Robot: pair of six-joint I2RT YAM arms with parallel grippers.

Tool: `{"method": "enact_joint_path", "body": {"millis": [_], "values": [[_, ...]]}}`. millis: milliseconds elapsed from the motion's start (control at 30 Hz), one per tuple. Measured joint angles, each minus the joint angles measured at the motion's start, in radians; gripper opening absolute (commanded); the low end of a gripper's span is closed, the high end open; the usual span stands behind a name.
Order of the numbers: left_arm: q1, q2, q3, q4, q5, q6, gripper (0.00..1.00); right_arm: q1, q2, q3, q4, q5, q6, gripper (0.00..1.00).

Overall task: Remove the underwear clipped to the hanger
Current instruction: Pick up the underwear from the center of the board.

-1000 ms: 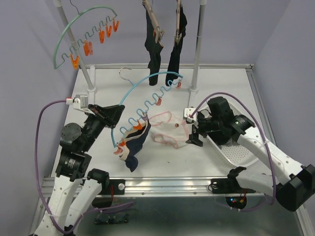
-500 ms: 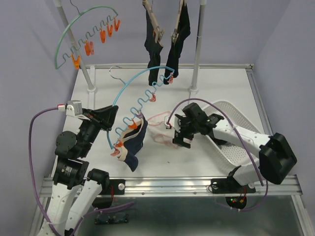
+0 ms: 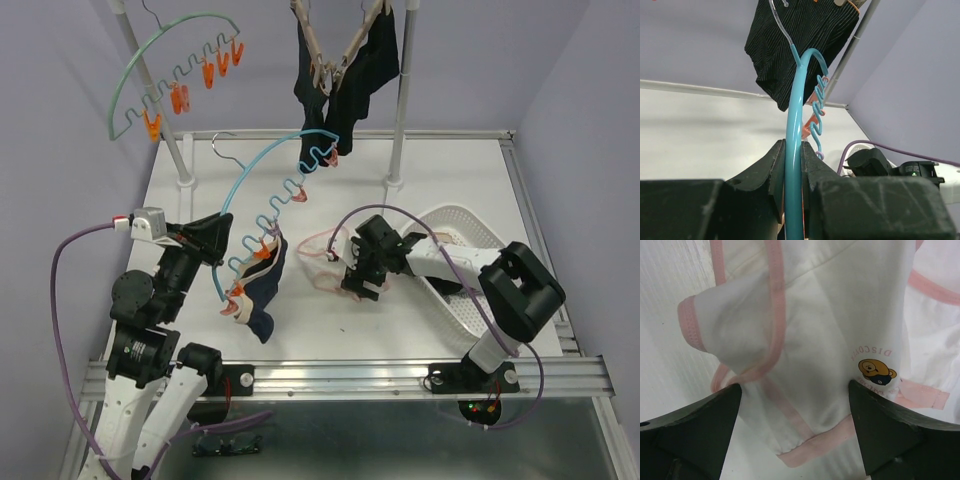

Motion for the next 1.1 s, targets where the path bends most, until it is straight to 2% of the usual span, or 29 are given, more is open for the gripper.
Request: {"method": "enact_joint_path", "body": {"millis": [100,200,233,267,300,433,533,633,833,1100], "values": [[0.0,0.0,-0.006,0.001,-0.012,0.014,0.0,0.0,0.01,0.002,0.012,0.0,0.016,0.84],[0.0,0.0,-0.014,0.0,-0.017,0.021,0.0,0.0,0.023,0.01,0.019,0.0,0.032,0.68],[0.0,0.0,-0.015,-0.002,-0.016,0.023,0.0,0.0,0.028,0.014,0.021,0.0,0.038,0.53],[0.0,0.0,-0.015,-0.002,-0.018,0.025,0.0,0.0,0.032,0.017,0.021,-0.002,0.039,0.45],[0.0,0.0,-0.015,-0.002,-0.019,0.026,0.0,0.0,0.034,0.017,0.023,-0.003,0.047,0.3],[0.0,-0.013,-0.016,-0.002,-0.02,0.028,0.0,0.0,0.036,0.026,0.014,-0.005,0.055,0.08],[0.0,-0.03,-0.016,-0.003,-0.019,0.027,0.0,0.0,0.022,0.048,-0.041,-0.012,0.035,0.01],[0.0,-0.039,-0.016,-0.005,-0.019,0.022,0.0,0.0,-0.034,0.089,-0.134,-0.018,-0.006,0.01],[0.0,-0.045,-0.022,-0.007,-0.015,0.004,0.0,-0.033,-0.247,0.204,-0.307,-0.038,-0.092,0.01],[0.0,-0.045,-0.048,-0.008,-0.004,-0.027,0.0,-0.314,-0.442,0.391,-0.404,-0.059,-0.069,0.01]]}}
